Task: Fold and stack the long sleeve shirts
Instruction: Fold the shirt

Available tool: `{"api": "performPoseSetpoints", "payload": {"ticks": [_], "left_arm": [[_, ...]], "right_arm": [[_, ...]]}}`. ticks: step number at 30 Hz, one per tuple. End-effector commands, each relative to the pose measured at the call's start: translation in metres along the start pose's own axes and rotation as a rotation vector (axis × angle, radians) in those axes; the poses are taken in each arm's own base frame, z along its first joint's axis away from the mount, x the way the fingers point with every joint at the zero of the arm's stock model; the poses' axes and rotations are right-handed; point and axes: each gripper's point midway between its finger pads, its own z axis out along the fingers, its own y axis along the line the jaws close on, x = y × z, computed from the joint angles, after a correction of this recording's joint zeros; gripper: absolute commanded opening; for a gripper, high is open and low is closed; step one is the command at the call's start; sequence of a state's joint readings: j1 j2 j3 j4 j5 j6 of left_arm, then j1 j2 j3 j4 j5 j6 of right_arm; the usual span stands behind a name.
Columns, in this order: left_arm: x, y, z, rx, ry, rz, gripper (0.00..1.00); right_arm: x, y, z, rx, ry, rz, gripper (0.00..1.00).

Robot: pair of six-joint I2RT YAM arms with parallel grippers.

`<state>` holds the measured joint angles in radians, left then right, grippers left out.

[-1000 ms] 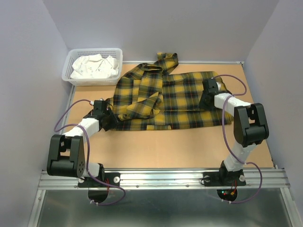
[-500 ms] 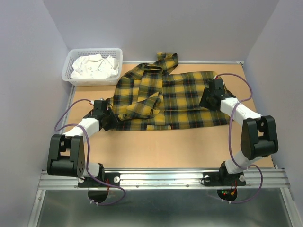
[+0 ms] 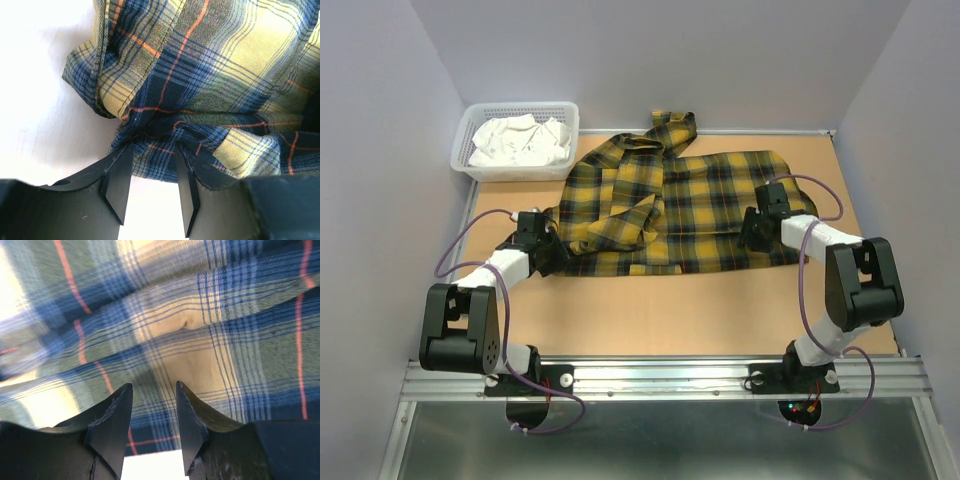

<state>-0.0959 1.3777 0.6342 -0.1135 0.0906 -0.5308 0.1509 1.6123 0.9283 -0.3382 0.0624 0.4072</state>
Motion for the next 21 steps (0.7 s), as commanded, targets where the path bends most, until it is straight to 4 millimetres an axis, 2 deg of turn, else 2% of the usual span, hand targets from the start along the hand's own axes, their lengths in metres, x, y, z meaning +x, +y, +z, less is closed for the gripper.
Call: {"api": "performPoseSetpoints", "payload": {"ticks": [1,6,11,21], "left_arm": [[0.01,0.013,0.003,-0.04,0.034,0.015,0.5],[0.011,0.014,0.003,-0.043,0.036,0.015,0.5],[0.01,0.014,0.003,-0.046,0.029,0.015,0.5],[0.011,0.016,0.002,-0.053,0.029,0.014,0.5]], "right_arm": [[-0.027,0.007,0.005,0.005,-0.05,-0.002,0.46],[-0.041,0.008,0.013,0.027,-0.066,-0.01,0.46],[-0.066,0.013,0.015,0.039,-0.111,-0.008,0.46],[-0.083,0.012,0.028,0.086,-0.135,-0.01,0.46]]}}
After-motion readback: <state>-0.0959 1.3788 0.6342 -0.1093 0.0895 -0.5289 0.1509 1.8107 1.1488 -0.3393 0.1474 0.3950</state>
